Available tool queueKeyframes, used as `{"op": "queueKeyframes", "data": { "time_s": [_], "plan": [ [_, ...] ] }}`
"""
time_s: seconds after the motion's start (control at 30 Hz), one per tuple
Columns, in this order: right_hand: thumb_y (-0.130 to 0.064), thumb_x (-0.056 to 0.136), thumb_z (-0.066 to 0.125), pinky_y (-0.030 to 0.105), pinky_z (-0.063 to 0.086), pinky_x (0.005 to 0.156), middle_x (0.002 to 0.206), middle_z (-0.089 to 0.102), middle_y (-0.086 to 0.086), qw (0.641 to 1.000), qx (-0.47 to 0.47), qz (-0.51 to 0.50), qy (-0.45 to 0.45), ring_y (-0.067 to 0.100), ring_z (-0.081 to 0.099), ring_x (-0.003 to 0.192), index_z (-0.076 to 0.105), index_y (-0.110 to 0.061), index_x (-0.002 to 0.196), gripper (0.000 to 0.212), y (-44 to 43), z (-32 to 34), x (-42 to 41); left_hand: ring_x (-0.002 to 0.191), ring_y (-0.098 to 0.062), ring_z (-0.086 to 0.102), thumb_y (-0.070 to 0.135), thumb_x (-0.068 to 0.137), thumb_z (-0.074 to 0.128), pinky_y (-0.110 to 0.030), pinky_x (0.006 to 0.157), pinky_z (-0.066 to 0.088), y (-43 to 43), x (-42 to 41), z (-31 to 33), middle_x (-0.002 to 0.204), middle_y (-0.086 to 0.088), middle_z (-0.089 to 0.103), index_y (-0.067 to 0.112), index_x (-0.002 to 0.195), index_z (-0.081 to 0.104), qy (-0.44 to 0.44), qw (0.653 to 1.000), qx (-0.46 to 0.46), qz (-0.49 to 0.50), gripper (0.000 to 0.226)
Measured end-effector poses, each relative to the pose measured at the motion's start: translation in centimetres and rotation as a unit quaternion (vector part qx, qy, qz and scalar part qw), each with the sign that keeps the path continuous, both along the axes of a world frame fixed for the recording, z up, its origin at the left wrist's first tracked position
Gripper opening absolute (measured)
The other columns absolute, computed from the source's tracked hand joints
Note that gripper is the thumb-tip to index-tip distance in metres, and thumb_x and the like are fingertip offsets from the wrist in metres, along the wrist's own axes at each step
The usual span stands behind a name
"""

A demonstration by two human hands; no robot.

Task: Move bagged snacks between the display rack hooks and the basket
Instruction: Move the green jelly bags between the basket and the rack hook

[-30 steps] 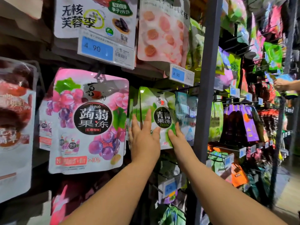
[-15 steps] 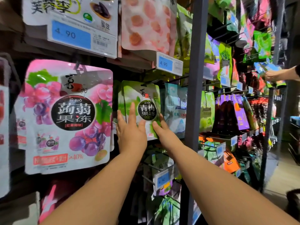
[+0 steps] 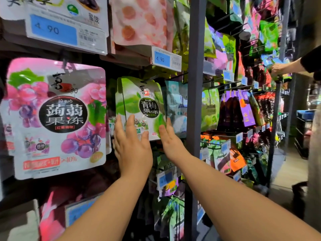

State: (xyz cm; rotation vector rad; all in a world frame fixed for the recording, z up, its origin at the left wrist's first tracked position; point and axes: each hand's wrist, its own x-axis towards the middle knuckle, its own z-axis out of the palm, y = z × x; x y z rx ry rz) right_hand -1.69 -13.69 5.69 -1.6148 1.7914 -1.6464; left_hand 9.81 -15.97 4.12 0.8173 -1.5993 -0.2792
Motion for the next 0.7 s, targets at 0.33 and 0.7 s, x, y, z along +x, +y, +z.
{"op": "queueKeyframes", "data": {
  "time_s": [0.33,0.7],
  "plan": [
    [-0.039,0.103,0.04,0.033,0.044,0.101,0.123,0.059,-0.011,0.998,0.011,-0.034,0.046,0.007,0.054,0.119,0.049,-0.031,0.138,0.036,11.6,-10.9,-3.8,0.114,-0.02,0.039,0.038,0.093,0.044,-0.021,0.102,0.023,8.8,-2.2,-11.7,0.121,-0.004,0.05,0.018,0.122,0.044,-0.026,0.99,-0.073,-0.122,0.035],
    [-0.027,0.099,0.057,0.025,0.043,0.088,0.115,0.068,-0.003,0.9,0.377,-0.208,0.061,0.011,0.06,0.102,0.066,-0.023,0.117,0.02,30.7,-24.6,-17.0,0.106,-0.024,0.051,0.047,0.098,0.044,-0.038,0.09,0.038,16.1,-7.8,-24.6,0.101,0.002,0.061,0.027,0.109,0.053,-0.401,0.836,0.103,-0.359,0.025]
  ]
}}
